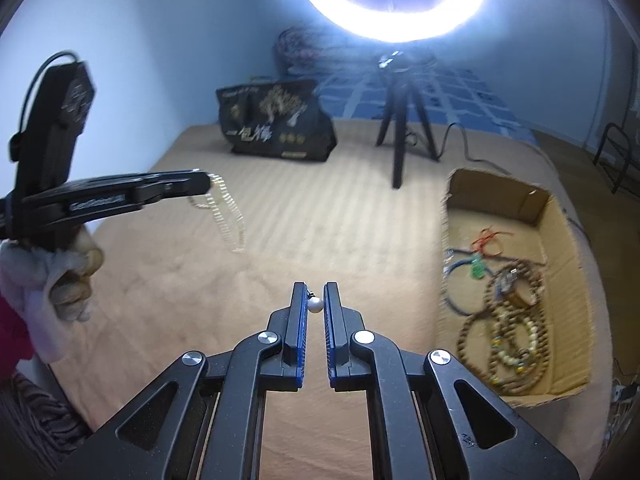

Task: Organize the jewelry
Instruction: 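Carry the necklace with the left tool while the right tool carries the earring to the box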

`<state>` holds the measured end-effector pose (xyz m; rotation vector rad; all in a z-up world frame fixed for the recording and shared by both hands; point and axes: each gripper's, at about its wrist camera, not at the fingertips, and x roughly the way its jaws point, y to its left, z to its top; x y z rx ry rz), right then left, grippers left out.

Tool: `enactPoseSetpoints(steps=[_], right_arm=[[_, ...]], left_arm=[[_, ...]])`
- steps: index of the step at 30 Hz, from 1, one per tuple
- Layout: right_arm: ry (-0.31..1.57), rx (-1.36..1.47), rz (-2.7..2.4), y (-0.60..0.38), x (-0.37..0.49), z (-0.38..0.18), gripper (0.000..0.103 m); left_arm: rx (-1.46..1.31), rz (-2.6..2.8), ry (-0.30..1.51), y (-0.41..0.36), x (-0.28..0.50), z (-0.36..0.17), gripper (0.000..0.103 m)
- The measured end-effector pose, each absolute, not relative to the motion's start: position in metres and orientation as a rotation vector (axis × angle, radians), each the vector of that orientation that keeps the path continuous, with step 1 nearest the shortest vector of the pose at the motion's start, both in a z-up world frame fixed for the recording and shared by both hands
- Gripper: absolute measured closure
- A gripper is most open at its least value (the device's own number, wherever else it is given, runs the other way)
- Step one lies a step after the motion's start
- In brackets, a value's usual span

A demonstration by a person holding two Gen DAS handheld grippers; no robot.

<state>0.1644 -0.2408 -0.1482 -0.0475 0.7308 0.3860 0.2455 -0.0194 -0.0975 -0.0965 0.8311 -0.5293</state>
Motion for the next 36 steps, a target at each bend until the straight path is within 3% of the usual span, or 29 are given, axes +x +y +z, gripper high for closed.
enactPoseSetpoints(steps=[21,36], right_arm=[[0.626,0.114,0.173,-0.356,0.207,-0.103,0.096],[0.671,0.124,0.145,-0.391,0.248,-0.122,0.096]], left_arm=[[-0.085,-0.76,0.704,-0.131,0.222,-0.026,0.097],[-0.035,-0.82,0.738,-0.213,0.239,-0.043,0.097]])
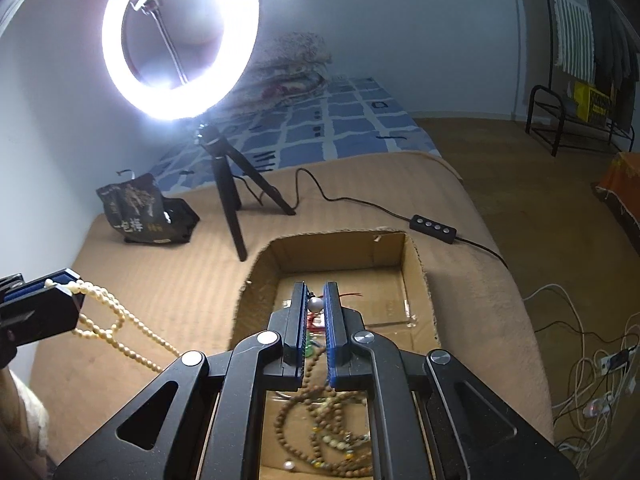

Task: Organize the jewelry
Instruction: 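Carry the necklace with the left tool while the right tool carries the earring to the box, then open the left tool to drop the necklace while the right tool releases the earring in the box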

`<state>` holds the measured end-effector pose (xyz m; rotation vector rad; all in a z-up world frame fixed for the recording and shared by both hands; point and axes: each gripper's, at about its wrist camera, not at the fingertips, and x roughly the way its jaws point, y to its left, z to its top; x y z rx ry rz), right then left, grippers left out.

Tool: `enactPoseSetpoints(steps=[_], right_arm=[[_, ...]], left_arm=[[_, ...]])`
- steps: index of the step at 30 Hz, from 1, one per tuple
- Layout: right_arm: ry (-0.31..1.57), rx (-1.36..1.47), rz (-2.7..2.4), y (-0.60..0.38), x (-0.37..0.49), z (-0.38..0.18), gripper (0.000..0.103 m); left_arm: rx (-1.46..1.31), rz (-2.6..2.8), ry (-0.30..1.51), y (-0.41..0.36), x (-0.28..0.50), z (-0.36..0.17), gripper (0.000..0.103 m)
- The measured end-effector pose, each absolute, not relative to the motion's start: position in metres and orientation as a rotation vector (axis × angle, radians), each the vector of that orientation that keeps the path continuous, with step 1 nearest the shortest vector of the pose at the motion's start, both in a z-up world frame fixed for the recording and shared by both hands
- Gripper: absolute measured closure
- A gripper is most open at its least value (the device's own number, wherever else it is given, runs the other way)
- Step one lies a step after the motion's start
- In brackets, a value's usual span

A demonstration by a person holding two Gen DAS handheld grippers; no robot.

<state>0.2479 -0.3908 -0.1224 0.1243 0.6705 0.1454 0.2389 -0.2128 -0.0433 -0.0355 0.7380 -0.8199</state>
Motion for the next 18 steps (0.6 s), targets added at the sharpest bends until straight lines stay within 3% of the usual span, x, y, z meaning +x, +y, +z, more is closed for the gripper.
enactPoseSetpoints(steps=[15,16,18], right_arm=[[0.723,0.153,0.145,-0.401,0.262,-0.14,0.096],[0.723,0.149,0.143,-0.401,0.262,-0.139,0.095],[0.719,0.147,0.139,-0.401,0.261,-0.139,0.077]], left_arm=[[0.019,-0.815,0.8,-0.24,0.238,-0.068,0.097],[0.029,-0.811,0.798,-0.242,0.237,-0.067,0.097],[0.046,-0.803,0.794,-0.244,0.234,-0.065,0.097]])
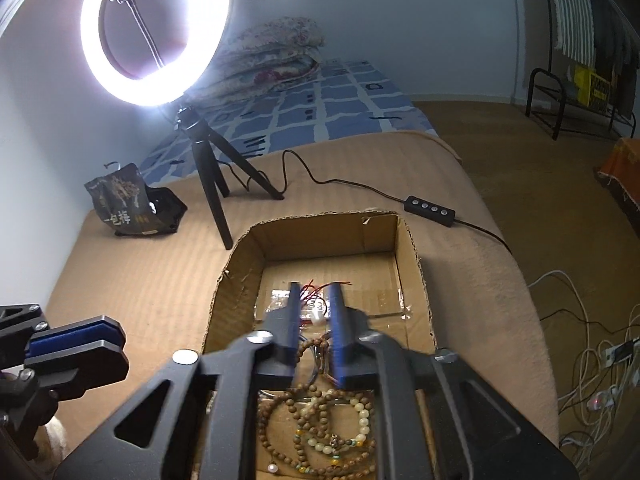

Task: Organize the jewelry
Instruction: 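Open the left tool to drop the necklace while the right tool releases the earring in the box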

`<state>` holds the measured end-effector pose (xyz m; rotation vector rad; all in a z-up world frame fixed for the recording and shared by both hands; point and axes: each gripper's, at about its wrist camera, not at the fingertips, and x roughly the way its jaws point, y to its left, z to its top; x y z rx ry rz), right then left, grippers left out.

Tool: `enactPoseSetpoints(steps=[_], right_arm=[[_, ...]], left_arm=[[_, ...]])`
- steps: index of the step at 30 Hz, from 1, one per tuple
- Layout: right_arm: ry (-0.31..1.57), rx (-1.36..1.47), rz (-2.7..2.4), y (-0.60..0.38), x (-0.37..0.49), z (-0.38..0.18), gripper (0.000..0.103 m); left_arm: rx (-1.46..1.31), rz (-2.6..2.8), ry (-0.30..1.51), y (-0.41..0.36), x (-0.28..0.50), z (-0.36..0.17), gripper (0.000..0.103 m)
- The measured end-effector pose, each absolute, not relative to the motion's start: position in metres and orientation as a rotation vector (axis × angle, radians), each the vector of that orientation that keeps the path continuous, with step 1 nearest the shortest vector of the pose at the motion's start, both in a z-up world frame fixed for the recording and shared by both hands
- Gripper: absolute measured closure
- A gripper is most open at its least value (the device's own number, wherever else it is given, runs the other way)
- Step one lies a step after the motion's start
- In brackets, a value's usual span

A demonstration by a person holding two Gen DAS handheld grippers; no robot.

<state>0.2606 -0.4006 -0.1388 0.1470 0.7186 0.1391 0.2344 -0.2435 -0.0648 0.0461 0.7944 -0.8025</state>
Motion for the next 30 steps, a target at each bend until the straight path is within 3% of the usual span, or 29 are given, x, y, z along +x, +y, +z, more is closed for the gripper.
enactPoseSetpoints(steps=[2,3,5,6,9,11,30], right_arm=[[0.713,0.145,0.132,-0.401,0.26,-0.138,0.067],[0.71,0.143,0.127,-0.4,0.259,-0.138,0.067],[0.714,0.139,0.12,-0.4,0.26,-0.137,0.064],[0.714,0.136,0.115,-0.399,0.259,-0.137,0.058],[0.701,0.129,0.086,-0.399,0.256,-0.134,0.042],[0.701,0.132,0.083,-0.399,0.255,-0.133,0.039],[0.639,0.101,0.032,-0.394,0.205,-0.096,0.038]], left_arm=[[0.057,-0.799,0.795,-0.244,0.233,-0.065,0.096],[0.063,-0.795,0.794,-0.244,0.232,-0.065,0.091],[0.067,-0.787,0.788,-0.242,0.23,-0.065,0.07],[0.068,-0.783,0.778,-0.241,0.229,-0.064,0.059],[0.073,-0.767,0.764,-0.236,0.225,-0.061,0.057],[0.07,-0.763,0.766,-0.233,0.225,-0.061,0.057],[0.073,-0.737,0.707,-0.196,0.183,-0.03,0.057]])
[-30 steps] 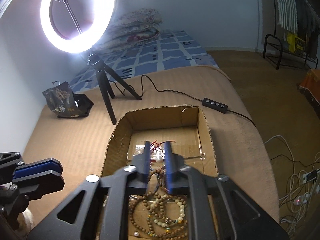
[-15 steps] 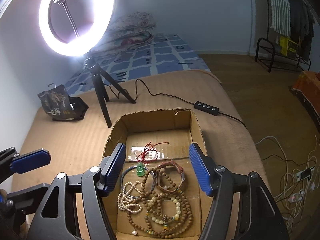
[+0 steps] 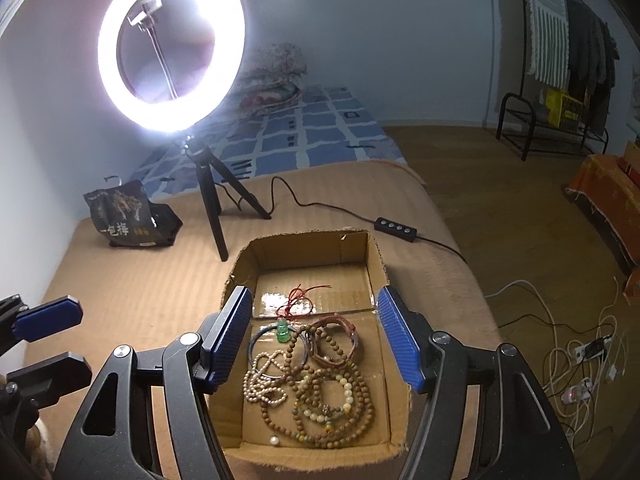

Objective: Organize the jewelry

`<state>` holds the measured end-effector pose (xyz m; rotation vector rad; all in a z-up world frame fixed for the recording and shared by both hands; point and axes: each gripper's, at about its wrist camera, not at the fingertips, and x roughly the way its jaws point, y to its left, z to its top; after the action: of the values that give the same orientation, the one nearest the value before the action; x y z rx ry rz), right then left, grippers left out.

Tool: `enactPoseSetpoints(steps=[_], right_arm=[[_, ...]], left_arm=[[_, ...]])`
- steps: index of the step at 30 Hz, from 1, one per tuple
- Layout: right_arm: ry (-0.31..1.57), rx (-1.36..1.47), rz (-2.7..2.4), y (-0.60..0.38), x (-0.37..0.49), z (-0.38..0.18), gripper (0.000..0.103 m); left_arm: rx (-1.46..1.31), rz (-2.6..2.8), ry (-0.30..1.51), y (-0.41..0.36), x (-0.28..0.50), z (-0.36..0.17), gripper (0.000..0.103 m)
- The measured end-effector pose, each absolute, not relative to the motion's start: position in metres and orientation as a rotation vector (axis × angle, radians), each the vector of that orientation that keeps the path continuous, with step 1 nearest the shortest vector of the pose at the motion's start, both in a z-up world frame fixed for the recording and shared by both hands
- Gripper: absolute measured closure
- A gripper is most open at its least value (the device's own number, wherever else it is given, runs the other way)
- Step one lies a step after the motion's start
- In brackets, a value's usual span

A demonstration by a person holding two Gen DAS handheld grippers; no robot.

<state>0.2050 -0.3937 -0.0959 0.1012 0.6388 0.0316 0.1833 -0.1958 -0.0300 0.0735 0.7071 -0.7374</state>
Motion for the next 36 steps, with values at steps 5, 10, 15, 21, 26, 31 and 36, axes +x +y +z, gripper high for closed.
enactPoseSetpoints(steps=[5,10,15,21,26,31,36], right_arm=[[0.596,0.079,0.026,-0.383,0.179,-0.078,0.038],[0.564,0.051,0.016,-0.368,0.152,-0.065,0.037],[0.52,0.042,0.008,-0.354,0.123,-0.053,0.029],[0.459,0.038,0.006,-0.338,0.091,-0.042,0.026],[0.43,0.055,0.011,-0.332,0.075,-0.043,0.023],[0.421,0.037,-0.007,-0.326,0.068,-0.046,0.023],[0.398,-0.004,-0.014,-0.319,0.056,-0.045,0.023]], left_arm=[[0.072,-0.728,0.667,-0.176,0.159,-0.014,0.057],[0.069,-0.712,0.642,-0.154,0.134,-0.004,0.057],[0.071,-0.688,0.622,-0.132,0.11,0.0,0.056],[0.077,-0.646,0.593,-0.108,0.088,0.002,0.04],[0.057,-0.614,0.575,-0.094,0.08,-0.002,0.023],[0.072,-0.59,0.588,-0.088,0.078,-0.013,0.018],[0.142,-0.552,0.569,-0.09,0.065,-0.017,0.009]])
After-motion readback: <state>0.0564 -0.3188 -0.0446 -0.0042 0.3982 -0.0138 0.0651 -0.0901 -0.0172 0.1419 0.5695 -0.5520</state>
